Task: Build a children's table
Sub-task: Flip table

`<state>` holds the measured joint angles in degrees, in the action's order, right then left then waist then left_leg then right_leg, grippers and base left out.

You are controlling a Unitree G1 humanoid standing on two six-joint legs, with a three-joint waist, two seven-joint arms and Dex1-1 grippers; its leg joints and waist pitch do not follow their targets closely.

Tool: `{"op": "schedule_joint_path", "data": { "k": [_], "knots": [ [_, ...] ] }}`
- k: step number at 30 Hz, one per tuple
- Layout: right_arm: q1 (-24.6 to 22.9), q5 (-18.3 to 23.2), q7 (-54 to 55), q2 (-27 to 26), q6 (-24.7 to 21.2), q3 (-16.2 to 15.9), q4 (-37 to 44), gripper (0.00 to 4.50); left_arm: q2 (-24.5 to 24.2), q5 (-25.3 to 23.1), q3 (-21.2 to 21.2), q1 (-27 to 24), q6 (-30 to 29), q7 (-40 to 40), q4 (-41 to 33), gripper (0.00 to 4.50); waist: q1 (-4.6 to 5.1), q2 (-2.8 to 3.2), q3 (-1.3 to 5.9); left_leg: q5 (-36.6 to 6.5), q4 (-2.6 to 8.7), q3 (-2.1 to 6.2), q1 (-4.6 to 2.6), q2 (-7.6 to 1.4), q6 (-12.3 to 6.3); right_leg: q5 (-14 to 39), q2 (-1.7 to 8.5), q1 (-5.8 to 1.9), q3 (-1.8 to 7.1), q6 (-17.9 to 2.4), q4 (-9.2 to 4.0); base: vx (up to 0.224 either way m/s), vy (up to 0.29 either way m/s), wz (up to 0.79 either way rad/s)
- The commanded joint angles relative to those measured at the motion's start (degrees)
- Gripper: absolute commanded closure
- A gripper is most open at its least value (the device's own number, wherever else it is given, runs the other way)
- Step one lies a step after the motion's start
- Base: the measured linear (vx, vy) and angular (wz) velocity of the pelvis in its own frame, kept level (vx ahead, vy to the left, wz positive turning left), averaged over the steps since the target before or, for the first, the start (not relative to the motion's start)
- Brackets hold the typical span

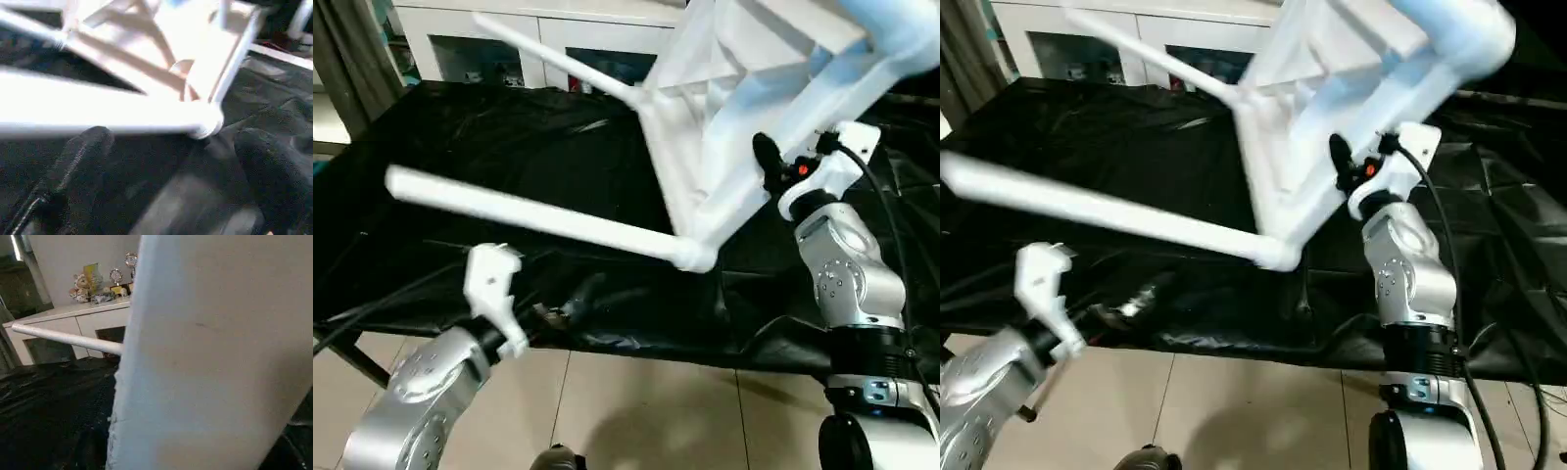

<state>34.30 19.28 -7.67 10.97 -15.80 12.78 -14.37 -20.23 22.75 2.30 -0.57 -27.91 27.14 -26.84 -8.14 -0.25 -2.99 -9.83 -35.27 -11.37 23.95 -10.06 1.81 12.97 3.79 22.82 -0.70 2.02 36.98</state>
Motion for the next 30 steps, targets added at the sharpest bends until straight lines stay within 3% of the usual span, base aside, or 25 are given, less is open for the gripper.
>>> {"op": "schedule_joint_path", "data": {
  "k": [1,6,8,13,15,19,20,25,26,27,30],
  "knots": [
    [-0.72,-2.72,3.50,2.41,-0.29,0.71,1.58,2.46,-0.37,-1.87,0.80,2.63,0.64,-0.31,-0.91,0.00,0.78,0.17,3.62,-13.57,4.93,1.40,-2.87,-2.58,5.39,7.27,2.92,-0.62,1.75,-4.56,-4.72,0.000,0.000,0.00],
    [-1.05,-5.84,4.73,3.41,-1.34,-0.79,2.94,2.46,-2.45,-5.29,2.15,7.34,1.28,-0.26,-0.65,0.00,0.81,0.03,3.72,-12.14,4.80,1.52,-2.62,-2.45,5.40,6.52,2.84,-0.86,1.62,-4.13,-4.52,0.000,0.000,0.00],
    [-0.68,-9.06,5.70,4.68,-1.24,-2.08,3.41,2.46,-5.25,-9.80,3.95,11.82,1.82,-0.52,0.18,0.00,0.75,-0.12,3.76,-11.51,4.68,1.48,-2.70,-2.43,5.28,6.61,2.87,-0.86,1.60,-3.78,-4.50,0.000,0.000,0.00],
    [0.46,-9.70,5.22,5.68,-1.28,-3.09,3.23,2.49,-7.28,-12.51,5.81,18.63,2.69,1.65,0.63,0.00,0.74,-0.02,3.83,-11.88,4.57,1.44,-2.84,-2.39,5.73,6.89,2.97,-0.83,1.59,-4.70,-4.39,0.000,0.000,0.00],
    [0.87,-10.05,5.14,6.39,-1.34,-3.58,2.84,2.50,-7.69,-13.75,6.62,21.78,2.61,2.13,1.43,0.00,0.82,-0.16,3.82,-10.96,4.57,1.48,-2.58,-2.33,5.66,5.85,2.97,-1.09,1.54,-5.01,-4.29,0.000,0.000,0.00],
    [1.64,-10.93,3.43,7.91,-0.25,-4.27,0.81,2.55,-9.13,-18.81,9.06,28.10,5.98,2.46,4.74,0.00,0.84,-0.26,4.01,-8.21,4.14,1.41,-2.22,-2.17,4.54,2.42,3.03,-1.43,1.57,-5.74,-3.99,0.000,0.000,0.00],
    [1.64,-10.93,3.43,7.91,-0.25,-4.27,0.81,2.55,-9.13,-18.81,9.06,28.10,5.98,2.46,4.74,0.00,0.76,-0.18,4.09,-8.60,4.03,1.32,-2.52,-2.21,4.47,2.87,2.99,-1.24,1.57,-5.84,-3.99,0.000,0.000,0.00],
    [2.98,-12.28,-1.96,9.19,2.42,-6.69,-6.02,2.55,-13.13,-30.17,14.03,39.20,15.07,3.50,12.32,0.00,0.77,0.05,4.00,-10.92,4.24,1.58,-2.48,-2.36,5.06,6.48,3.34,-1.30,1.51,-6.67,-4.24,0.000,0.000,0.00],
    [2.98,-12.28,-1.96,9.19,2.42,-6.69,-6.02,2.55,-13.13,-30.17,14.03,39.20,15.07,3.50,12.32,0.00,0.81,0.00,4.02,-11.03,4.20,1.51,-2.54,-2.35,5.21,6.32,3.34,-1.20,1.51,-6.96,-4.26,0.000,0.000,0.00],
    [2.96,-12.00,-2.61,8.82,3.64,-6.80,-7.34,2.00,-12.72,-30.46,13.98,41.51,15.94,3.47,12.58,0.00,0.79,0.07,4.06,-10.80,4.18,1.57,-2.58,-2.41,5.34,5.60,3.38,-1.28,1.47,-7.32,-4.07,0.000,0.000,0.00],
    [3.07,-12.56,-1.98,8.19,4.47,-7.14,-8.91,1.87,-12.09,-30.89,14.18,43.40,15.70,3.26,12.58,0.00,0.95,-0.09,4.11,-9.24,4.05,1.48,-2.34,-2.35,5.02,2.24,3.36,-1.50,1.34,-9.18,-3.72,0.000,0.000,0.00]
  ]
}}
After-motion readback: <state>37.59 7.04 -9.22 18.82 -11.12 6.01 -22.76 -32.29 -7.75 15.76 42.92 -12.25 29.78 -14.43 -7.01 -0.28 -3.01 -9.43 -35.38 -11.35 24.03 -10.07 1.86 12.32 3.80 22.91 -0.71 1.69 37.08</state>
